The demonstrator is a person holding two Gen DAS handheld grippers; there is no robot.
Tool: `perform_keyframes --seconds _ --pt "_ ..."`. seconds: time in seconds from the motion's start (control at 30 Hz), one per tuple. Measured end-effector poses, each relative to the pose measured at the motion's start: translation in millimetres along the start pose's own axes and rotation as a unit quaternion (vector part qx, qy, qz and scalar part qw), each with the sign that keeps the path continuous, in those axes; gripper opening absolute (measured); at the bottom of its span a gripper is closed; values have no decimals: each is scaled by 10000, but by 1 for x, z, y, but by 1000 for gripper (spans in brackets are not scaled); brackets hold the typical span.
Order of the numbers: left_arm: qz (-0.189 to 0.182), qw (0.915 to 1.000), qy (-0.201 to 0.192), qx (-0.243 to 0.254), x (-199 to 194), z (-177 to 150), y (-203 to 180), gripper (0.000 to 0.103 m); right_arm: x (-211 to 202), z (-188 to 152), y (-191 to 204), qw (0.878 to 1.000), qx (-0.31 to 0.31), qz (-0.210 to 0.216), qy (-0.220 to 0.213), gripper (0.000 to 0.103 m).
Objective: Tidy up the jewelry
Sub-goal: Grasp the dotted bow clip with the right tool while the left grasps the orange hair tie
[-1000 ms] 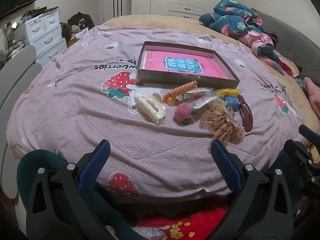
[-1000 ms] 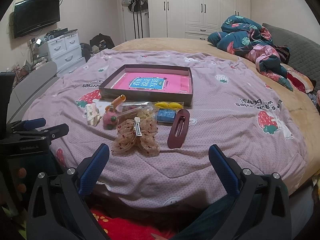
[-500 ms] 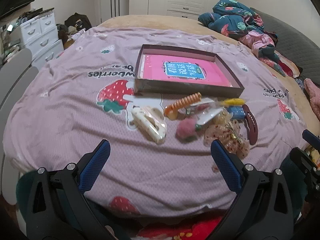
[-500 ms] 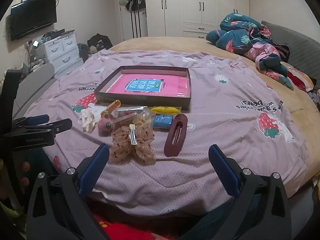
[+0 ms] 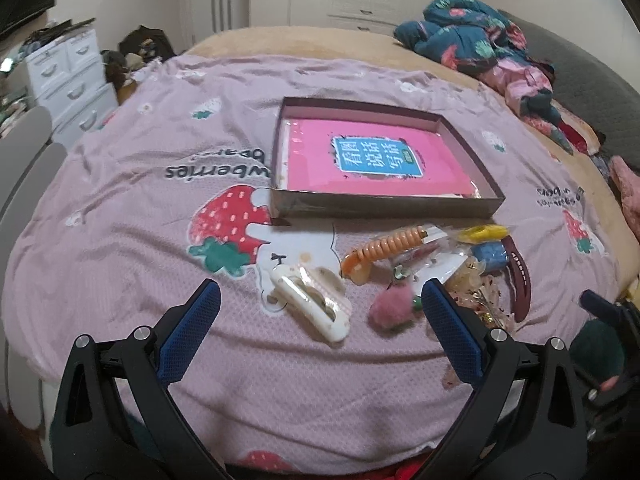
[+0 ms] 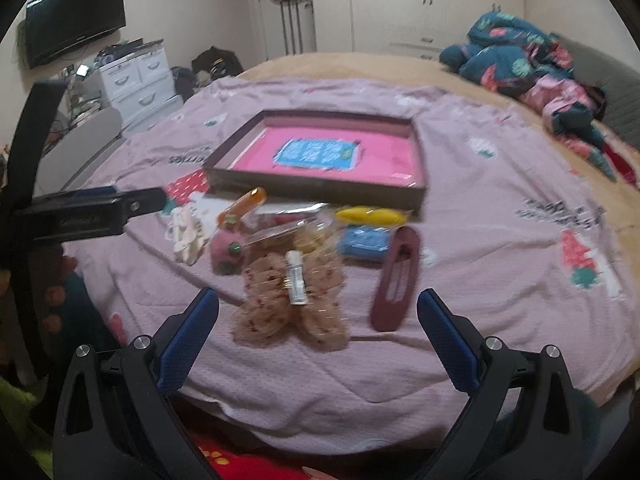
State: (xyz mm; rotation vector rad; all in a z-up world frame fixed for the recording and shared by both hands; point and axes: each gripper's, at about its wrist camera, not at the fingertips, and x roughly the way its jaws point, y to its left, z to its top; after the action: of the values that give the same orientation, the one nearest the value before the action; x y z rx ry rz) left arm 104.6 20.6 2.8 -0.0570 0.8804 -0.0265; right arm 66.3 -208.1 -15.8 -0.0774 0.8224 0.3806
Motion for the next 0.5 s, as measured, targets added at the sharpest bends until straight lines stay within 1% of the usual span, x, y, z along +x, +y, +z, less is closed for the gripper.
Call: perform_keyframes --seconds 0.13,0.27,0.43,0.5 --pt "-232 9989 189 355 19 8 -4 94 16 2 3 9999 -13 93 107 99" --pt "-265 9976 298 559 37 17 -10 94 32 5 1 9997 26 124 222 99" --pt "-487 9945 388 843 55 23 -22 94 46 7 -2 9990 95 247 370 99" --pt "-452 9934 406 978 62 25 -29 94 55 8 -4 9981 173 329 483 99"
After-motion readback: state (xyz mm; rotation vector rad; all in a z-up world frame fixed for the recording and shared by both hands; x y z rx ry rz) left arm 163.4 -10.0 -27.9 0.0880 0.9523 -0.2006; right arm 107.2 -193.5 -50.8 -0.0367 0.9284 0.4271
